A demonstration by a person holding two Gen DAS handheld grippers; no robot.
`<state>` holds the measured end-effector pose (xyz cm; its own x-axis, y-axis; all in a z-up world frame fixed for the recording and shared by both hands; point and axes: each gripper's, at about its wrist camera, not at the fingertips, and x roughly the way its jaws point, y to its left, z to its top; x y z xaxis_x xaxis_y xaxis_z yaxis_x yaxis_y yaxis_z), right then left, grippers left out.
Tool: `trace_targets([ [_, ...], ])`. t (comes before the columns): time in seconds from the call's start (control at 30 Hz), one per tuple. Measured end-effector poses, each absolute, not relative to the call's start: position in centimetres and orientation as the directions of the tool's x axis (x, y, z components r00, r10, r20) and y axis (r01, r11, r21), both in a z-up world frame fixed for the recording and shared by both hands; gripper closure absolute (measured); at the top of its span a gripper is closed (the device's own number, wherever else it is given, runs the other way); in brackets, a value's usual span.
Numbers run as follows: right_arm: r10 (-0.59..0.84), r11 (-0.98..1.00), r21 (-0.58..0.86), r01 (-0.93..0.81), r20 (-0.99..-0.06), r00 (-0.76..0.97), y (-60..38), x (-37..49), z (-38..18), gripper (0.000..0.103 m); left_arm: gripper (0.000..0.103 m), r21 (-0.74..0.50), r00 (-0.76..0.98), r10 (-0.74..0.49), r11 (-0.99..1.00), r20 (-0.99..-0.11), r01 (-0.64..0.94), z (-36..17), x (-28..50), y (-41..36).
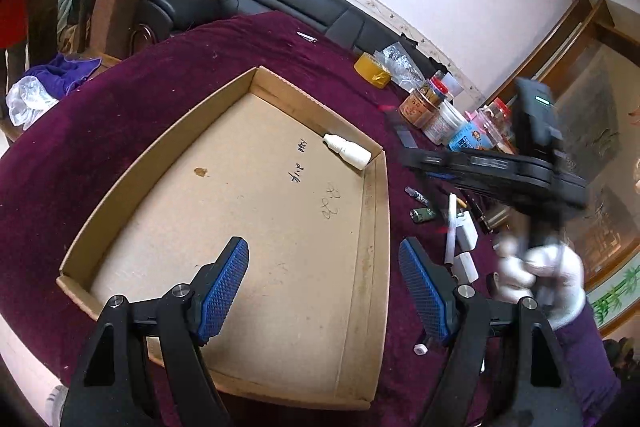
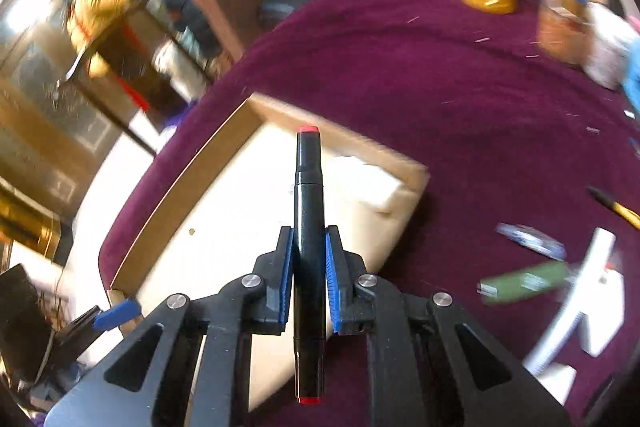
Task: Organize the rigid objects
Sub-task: 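Lower the black marker into the cardboard box and open the right gripper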
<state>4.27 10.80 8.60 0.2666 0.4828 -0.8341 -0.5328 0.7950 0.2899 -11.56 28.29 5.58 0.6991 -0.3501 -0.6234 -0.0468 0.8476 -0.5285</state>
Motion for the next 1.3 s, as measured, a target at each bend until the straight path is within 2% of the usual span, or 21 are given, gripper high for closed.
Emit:
trace_targets([
  [0.2,0.353,0.797,0.126,-0.590,-0.891,0.287,17.8,6.5,5.6,0.091,0.030,-0.527,0.709,-0.335,0.848,-0.621,-0.061,5.8,-12.5,29.8],
  [0.33,0.309,0.790,0.070,-0.609,-0.903,0.298,19.1,7.2,5.2,0.090,0.030,-0.535,0.712,-0.332,0.842,-0.619,-0.073,5.5,-12.7,30.5],
  [0.6,0.345,0.845,0.060,-0.531,-0.820,0.457,12.5,4.6,10.6,0.088,0.030,-0.544,0.702,-0.354,0.837,-0.618,-0.057,5.8,-12.7,29.8],
  [0.7,0.363,0.875,0.050,-0.482,-0.728,0.582,8.0,1.9,13.3,0.088,0.030,-0.534,0.698,-0.363,0.845,-0.618,-0.033,6.3,-12.8,28.6],
  [0.73,0.348,0.894,0.016,-0.449,-0.654,0.671,5.8,-0.1,14.5,0.085,0.030,-0.527,0.697,-0.364,0.850,-0.618,-0.023,6.5,-12.9,28.1],
  [0.8,0.316,0.918,-0.033,-0.395,-0.541,0.780,2.8,-2.8,15.6,0.040,0.030,-0.505,0.696,-0.364,0.863,-0.619,0.001,7.1,-13.1,26.9],
  [0.83,0.306,0.930,-0.030,-0.365,-0.486,0.819,1.0,-4.0,15.7,0.001,0.030,-0.491,0.695,-0.362,0.871,-0.621,0.015,7.5,-13.2,26.1],
  [0.87,0.295,0.943,-0.005,-0.334,-0.458,0.839,-0.9,-4.7,15.3,0.000,0.030,-0.482,0.695,-0.361,0.876,-0.622,0.024,7.8,-13.2,25.4],
  [0.97,0.271,0.961,0.110,-0.254,-0.568,0.777,-5.5,-3.9,13.0,0.003,0.030,-0.459,0.681,-0.367,0.887,-0.633,0.051,8.4,-13.2,23.1],
  [1.0,0.253,0.967,0.148,-0.205,-0.571,0.781,-7.4,-3.9,12.3,0.004,0.030,-0.456,0.675,-0.372,0.888,-0.637,0.060,8.5,-13.3,22.4],
  [1.13,0.152,0.983,0.174,-0.062,-0.566,0.810,-13.1,-4.4,10.9,0.004,0.030,-0.432,0.643,-0.392,0.896,-0.658,0.103,8.8,-13.7,18.6],
  [1.3,0.083,0.983,0.184,0.024,-0.553,0.829,-18.2,-5.4,10.6,0.004,0.030,-0.413,0.610,-0.397,0.902,-0.686,0.124,9.0,-13.8,15.4],
])
